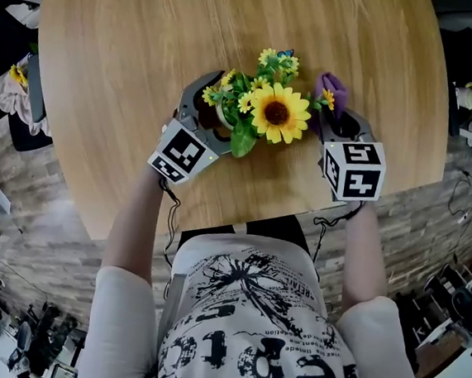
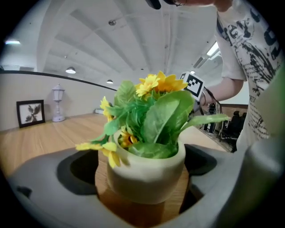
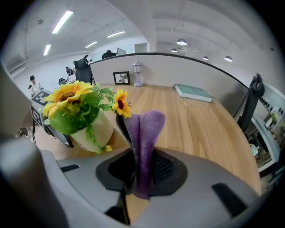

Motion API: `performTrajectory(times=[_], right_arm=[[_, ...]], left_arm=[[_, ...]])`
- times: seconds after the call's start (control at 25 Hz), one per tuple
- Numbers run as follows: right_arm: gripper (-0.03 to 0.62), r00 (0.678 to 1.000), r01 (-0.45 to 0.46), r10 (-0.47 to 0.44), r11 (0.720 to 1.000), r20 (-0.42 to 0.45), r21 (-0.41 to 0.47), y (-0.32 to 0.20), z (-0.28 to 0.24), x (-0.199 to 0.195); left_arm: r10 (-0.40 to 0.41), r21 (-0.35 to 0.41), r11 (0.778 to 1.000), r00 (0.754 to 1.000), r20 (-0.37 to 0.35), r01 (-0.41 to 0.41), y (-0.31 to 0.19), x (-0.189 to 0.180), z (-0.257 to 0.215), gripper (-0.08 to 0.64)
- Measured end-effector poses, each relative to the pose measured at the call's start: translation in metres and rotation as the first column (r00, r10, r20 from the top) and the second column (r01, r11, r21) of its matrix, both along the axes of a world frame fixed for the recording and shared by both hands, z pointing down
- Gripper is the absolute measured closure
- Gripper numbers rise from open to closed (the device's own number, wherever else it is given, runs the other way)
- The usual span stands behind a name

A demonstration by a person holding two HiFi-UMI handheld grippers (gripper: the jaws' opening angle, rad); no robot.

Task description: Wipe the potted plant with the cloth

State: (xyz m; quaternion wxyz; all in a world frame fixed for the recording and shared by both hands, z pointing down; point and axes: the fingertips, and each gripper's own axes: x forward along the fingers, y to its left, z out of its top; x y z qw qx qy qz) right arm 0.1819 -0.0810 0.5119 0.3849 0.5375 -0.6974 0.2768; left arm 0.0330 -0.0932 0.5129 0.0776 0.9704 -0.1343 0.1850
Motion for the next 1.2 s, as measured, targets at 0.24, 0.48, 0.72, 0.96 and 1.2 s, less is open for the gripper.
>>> performTrajectory(times=[0.24,0.48,0.72,0.96,1.2], right_arm=[[0.512,1.0,0.021,-0.021,1.0,0.015,-0.003,-0.011,0.002,0.001],[0.512,0.999,0.031,-0.031,0.999,0.03,-0.008,-0.014,-0.002,0.006],[0.512,0.999,0.035,-0.034,0.999,0.037,-0.023,-0.009,0.005,0.002],[0.512,0.998,0.053,-0.053,0.999,0.033,-0.011,-0.011,-0.004,-0.007],[0.512,0.997,0.067,-0.067,0.998,0.049,0.01,-0.01,-0.019,-0.007]], left_arm=[[0.036,-0.014,0.999,0.999,0.021,-0.036,-0.004,0.015,0.003,-0.029],[0.064,-0.002,0.998,0.996,0.064,-0.064,0.0,0.02,0.002,-0.013],[0.093,0.009,0.995,0.989,0.111,-0.095,0.007,0.018,0.013,0.029],[0.042,0.023,0.999,0.994,0.096,-0.044,0.003,0.01,0.003,0.031],[-0.038,0.037,0.999,0.998,0.05,0.036,-0.007,0.011,-0.038,0.032]])
